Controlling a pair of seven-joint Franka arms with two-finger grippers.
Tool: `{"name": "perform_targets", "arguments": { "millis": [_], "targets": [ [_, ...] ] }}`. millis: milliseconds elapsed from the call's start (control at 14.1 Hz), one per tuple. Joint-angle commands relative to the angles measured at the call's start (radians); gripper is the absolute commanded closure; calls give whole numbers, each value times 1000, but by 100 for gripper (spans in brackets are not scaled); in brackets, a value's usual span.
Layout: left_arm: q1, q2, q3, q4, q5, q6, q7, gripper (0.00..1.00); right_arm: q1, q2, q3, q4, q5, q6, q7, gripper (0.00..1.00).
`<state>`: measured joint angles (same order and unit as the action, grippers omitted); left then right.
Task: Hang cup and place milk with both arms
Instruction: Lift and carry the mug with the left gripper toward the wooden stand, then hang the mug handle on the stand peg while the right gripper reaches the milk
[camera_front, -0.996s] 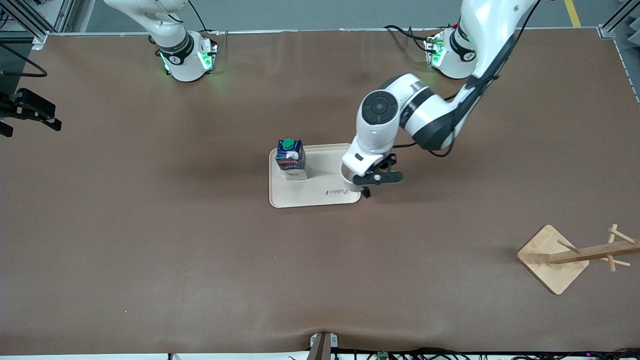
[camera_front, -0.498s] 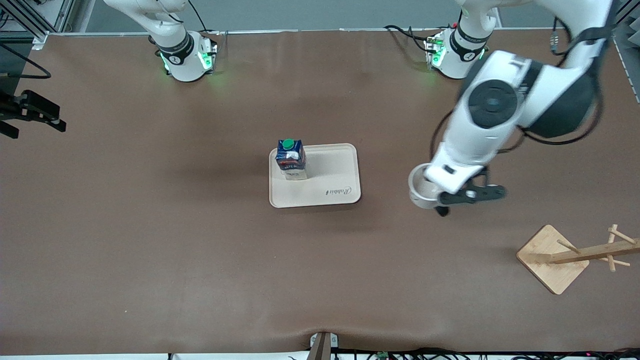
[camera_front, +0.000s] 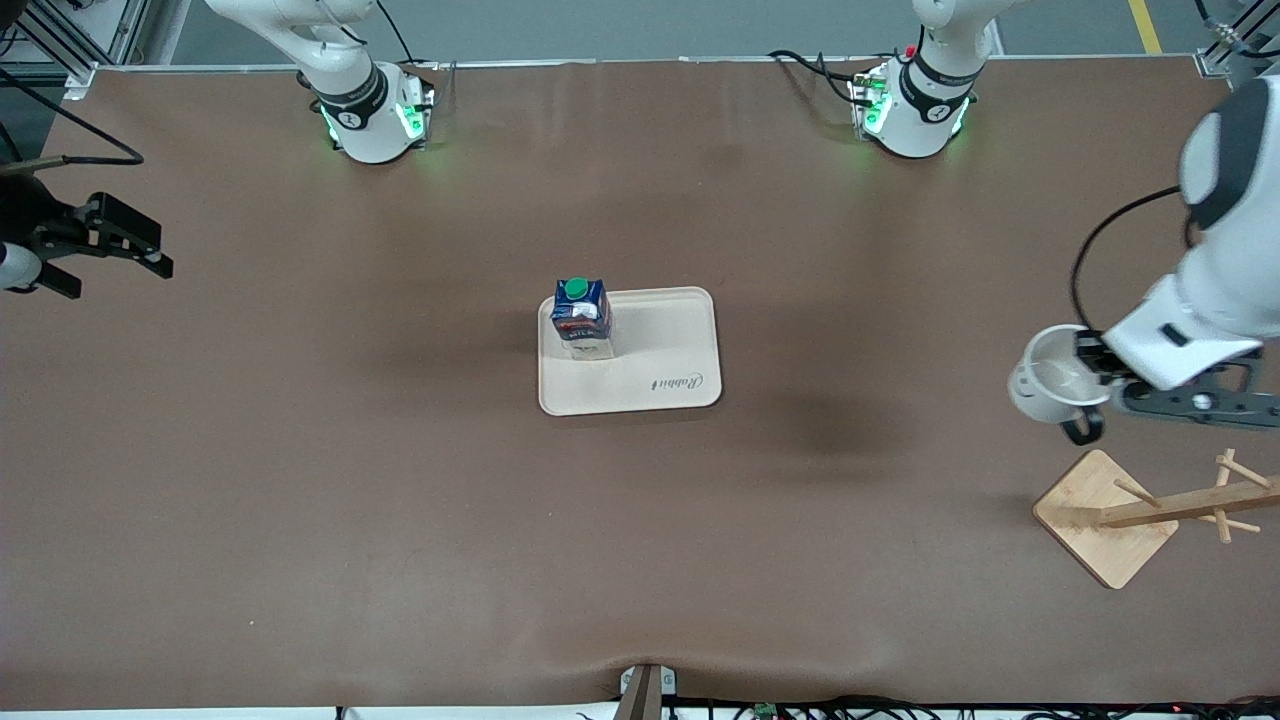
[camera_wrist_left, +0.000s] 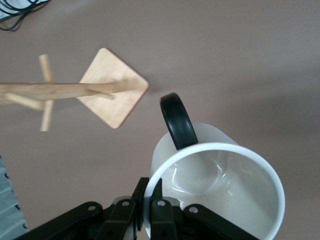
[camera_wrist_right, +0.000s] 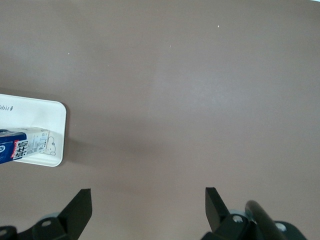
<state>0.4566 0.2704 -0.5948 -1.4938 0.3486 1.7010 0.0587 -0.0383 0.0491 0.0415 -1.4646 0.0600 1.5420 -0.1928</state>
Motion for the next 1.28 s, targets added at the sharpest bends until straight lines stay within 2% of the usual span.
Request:
{"name": "perform_targets", "arguments": {
  "millis": [0, 356, 427, 569, 711, 782, 996, 1209],
  "targets": [
    [69, -11, -8, 18, -22, 11, 103, 100, -2, 18, -3, 12, 17, 4, -13, 0],
    [168, 23, -5, 32, -51, 129, 343, 100, 3, 69, -3, 9, 11, 4, -16, 0],
    [183, 26, -5, 32, -68, 137, 366, 100, 3, 105, -3, 7, 11, 3, -16, 0],
    [195, 38, -3, 33, -77, 166, 403, 100, 23, 164, -2, 1, 17, -116, -8, 0],
    [207, 44, -3, 33, -85, 186, 405, 100, 82, 141, -2, -84, 64, -135, 19, 0],
    [214, 53, -3, 33, -103, 196, 406, 100, 115, 121, -2, -123, 95, -120, 115, 0],
    [244, 73, -3, 33, -120, 241, 457, 100, 269, 123, 0, -144, 104, -47, 390, 0],
    [275, 95, -3, 33, -152, 253, 499, 100, 389, 124, 0, -248, 205, 135, 542, 0]
  ]
}}
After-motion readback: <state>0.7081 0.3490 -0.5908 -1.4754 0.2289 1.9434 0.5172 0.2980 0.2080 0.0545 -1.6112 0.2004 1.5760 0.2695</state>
